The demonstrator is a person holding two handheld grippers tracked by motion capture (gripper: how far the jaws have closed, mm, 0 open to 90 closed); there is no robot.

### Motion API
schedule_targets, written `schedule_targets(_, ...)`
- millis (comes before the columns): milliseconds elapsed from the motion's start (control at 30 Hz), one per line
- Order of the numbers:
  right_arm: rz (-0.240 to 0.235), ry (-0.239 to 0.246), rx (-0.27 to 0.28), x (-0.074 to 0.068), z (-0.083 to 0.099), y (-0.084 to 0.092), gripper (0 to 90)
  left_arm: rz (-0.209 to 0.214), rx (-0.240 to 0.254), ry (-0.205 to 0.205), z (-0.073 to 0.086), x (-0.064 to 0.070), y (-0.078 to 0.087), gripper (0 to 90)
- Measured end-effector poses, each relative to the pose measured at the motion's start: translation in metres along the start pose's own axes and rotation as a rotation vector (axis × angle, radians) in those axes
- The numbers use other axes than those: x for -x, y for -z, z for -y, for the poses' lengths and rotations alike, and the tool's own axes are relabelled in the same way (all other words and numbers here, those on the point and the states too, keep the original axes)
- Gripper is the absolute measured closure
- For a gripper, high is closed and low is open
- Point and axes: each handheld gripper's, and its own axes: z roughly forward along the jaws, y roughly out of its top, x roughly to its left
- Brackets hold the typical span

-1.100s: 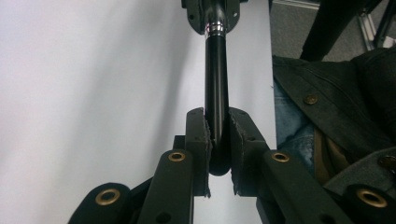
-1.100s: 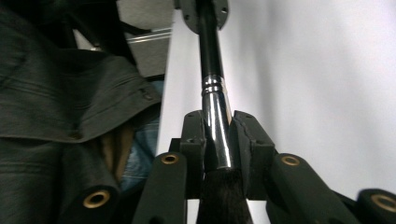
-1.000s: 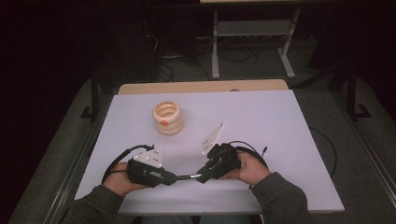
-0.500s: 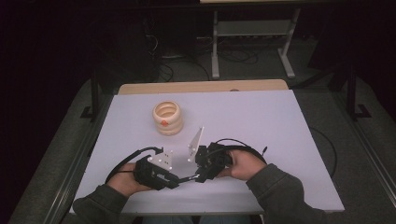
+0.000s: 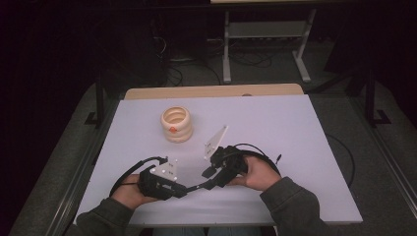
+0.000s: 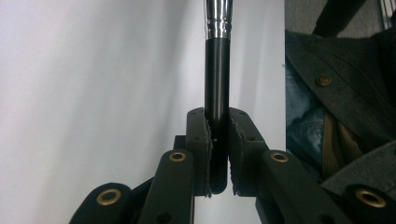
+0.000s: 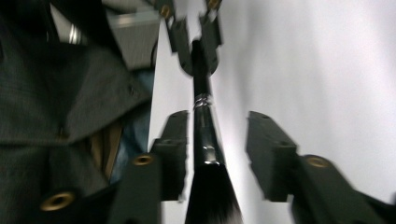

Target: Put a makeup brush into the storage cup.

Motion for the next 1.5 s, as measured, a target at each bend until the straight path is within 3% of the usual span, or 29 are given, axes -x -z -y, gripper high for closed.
schedule_targets(33, -0.013, -0.049, 0.059, 0.002, 0.007, 0.006, 51.2, -0.006, 0.016, 0.016, 0.002, 0.0, 0.001, 79.7)
schedule_targets(133, -0.032, -0.094, 0.117, 0.005, 0.017, 0.01, 51.1, -0.02, 0.03, 0.02, 0.004, -0.003, 0.005, 79.8)
schedule_targets(267, -0.033, -0.113, 0.129, 0.006, 0.021, 0.01, 53.0, -0.027, 0.063, 0.044, 0.004, -0.004, 0.007, 79.8)
schedule_targets(367, -0.039, -0.125, 0.142, 0.007, 0.021, 0.009, 60.8, -0.035, 0.074, 0.048, 0.004, -0.004, 0.006, 79.8)
schedule_targets(467, -0.049, -0.136, 0.151, 0.008, 0.021, 0.009, 72.8, -0.04, 0.067, 0.031, 0.003, -0.005, 0.006, 79.8)
schedule_targets(567, -0.083, -0.138, 0.151, 0.009, 0.021, 0.01, 75.4, -0.023, 0.054, 0.036, 0.002, -0.005, 0.003, 79.6)
schedule_targets(733, -0.085, -0.108, 0.096, 0.009, 0.015, 0.009, 76.2, -0.006, 0.053, 0.051, -0.002, -0.005, 0.0, 72.9)
schedule_targets(800, -0.066, -0.063, 0.029, 0.005, 0.005, 0.008, 76.3, 0.008, 0.049, 0.036, -0.008, -0.003, -0.002, 72.8)
schedule_targets(900, -0.061, -0.037, -0.014, 0.003, -0.001, 0.008, 76.3, 0.016, 0.047, 0.045, -0.012, -0.002, -0.005, 72.1)
schedule_targets(967, -0.041, 0.006, -0.076, 0.0, -0.01, 0.006, 76.3, 0.016, 0.048, 0.047, -0.016, -0.003, -0.006, 72.0)
schedule_targets(1100, -0.041, 0.036, -0.074, -0.004, -0.019, 0.006, 76.3, 0.016, 0.029, 0.034, -0.018, -0.002, -0.009, 72.7)
schedule_targets(1200, -0.031, 0.052, -0.076, -0.005, -0.021, 0.005, 76.2, 0.006, 0.024, 0.023, -0.018, -0.001, -0.009, 78.5)
schedule_targets(1267, -0.021, 0.049, -0.06, -0.004, -0.02, 0.006, 75.9, -0.007, 0.035, 0.028, -0.017, -0.002, -0.007, 79.1)
schedule_targets(1333, -0.024, 0.009, -0.013, -0.004, -0.018, 0.007, 74.1, -0.004, 0.057, 0.041, -0.016, -0.003, -0.003, 79.3)
schedule_targets(1500, 0.004, -0.067, 0.102, 0.001, -0.004, 0.011, 60.3, -0.029, 0.093, 0.059, -0.013, -0.004, 0.003, 79.3)
